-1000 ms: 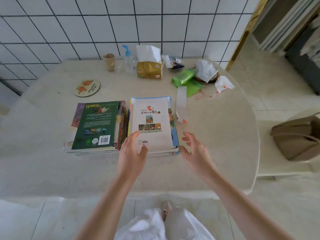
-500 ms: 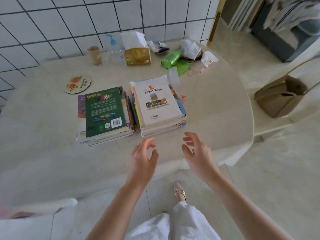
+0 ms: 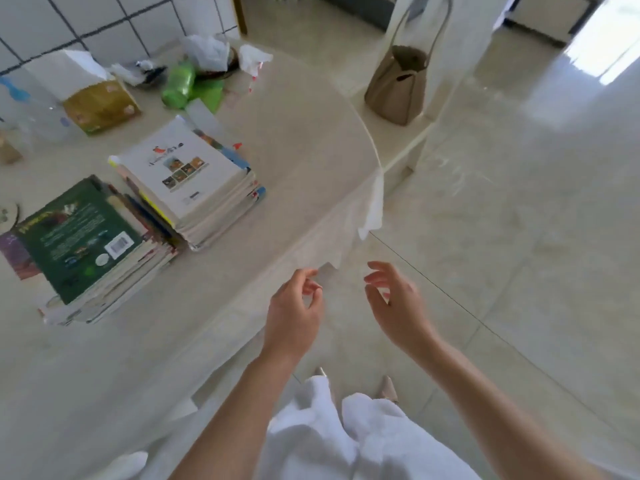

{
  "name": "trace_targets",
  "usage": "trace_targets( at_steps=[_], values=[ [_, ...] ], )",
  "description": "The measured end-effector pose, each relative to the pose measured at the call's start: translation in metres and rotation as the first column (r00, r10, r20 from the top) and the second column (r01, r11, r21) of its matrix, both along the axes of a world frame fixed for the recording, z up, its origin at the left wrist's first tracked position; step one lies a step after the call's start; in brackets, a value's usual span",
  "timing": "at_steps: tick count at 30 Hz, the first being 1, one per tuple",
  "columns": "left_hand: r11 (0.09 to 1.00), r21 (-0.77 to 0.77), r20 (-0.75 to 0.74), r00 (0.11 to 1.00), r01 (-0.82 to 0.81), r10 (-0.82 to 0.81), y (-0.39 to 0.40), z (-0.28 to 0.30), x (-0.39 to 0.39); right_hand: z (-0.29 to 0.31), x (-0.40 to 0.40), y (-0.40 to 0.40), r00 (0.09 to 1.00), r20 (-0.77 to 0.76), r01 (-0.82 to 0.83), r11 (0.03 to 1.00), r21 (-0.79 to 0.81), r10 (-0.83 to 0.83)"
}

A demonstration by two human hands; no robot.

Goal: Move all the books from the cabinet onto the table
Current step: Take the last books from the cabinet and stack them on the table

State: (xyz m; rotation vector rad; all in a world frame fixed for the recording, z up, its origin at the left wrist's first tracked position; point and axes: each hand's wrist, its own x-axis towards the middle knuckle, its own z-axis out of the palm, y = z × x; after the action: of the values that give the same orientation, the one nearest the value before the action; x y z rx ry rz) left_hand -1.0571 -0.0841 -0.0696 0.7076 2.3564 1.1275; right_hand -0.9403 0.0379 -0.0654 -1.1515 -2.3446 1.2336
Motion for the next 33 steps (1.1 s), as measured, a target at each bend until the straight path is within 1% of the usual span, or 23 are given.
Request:
trace_targets(
  at_steps=[2, 4, 8, 13, 17, 22, 26, 29, 33],
  values=[
    [0.994, 0.009, -0.005, 0.994, 0.113, -0.113, 0.017, 0.002, 0.018, 0.004, 0.029, 0.005, 0.996, -0.013, 0.093, 0.995, 0.032, -0.092],
    [0.967, 0.008, -0.020, 0.966, 0.256, -0.256, 0.040, 0.005, 0.043, 0.007, 0.066, 0.010, 0.976, -0.024, 0.218, 0.975, 0.047, -0.217],
    [0.905, 0.008, -0.057, 0.904, 0.425, -0.423, 0.077, 0.007, 0.096, 0.010, 0.134, 0.014, 0.928, -0.017, 0.372, 0.928, 0.022, -0.371],
    [0.798, 0.007, -0.044, 0.798, 0.602, -0.601, 0.113, 0.004, 0.189, 0.013, 0.239, 0.014, 0.828, -0.004, 0.560, 0.828, 0.004, -0.560],
    [0.719, 0.029, -0.023, 0.719, 0.695, -0.694, 0.132, 0.004, 0.279, 0.012, 0.334, 0.011, 0.734, 0.014, 0.679, 0.734, 0.010, -0.679],
    [0.592, 0.044, 0.024, 0.591, 0.805, -0.806, 0.152, -0.008, 0.392, 0.007, 0.447, -0.001, 0.622, 0.046, 0.782, 0.623, -0.005, -0.781],
    [0.499, 0.067, 0.053, 0.496, 0.864, -0.867, 0.169, -0.016, 0.477, 0.004, 0.529, -0.014, 0.497, 0.056, 0.868, 0.496, -0.020, -0.866],
    [0.442, 0.062, 0.065, 0.439, 0.895, -0.896, 0.180, -0.017, 0.519, 0.007, 0.569, -0.024, 0.409, 0.058, 0.912, 0.406, -0.057, -0.911],
    [0.337, 0.046, 0.080, 0.333, 0.940, -0.940, 0.204, -0.013, 0.578, 0.008, 0.618, -0.029, 0.276, 0.060, 0.957, 0.269, -0.105, -0.959]
  ],
)
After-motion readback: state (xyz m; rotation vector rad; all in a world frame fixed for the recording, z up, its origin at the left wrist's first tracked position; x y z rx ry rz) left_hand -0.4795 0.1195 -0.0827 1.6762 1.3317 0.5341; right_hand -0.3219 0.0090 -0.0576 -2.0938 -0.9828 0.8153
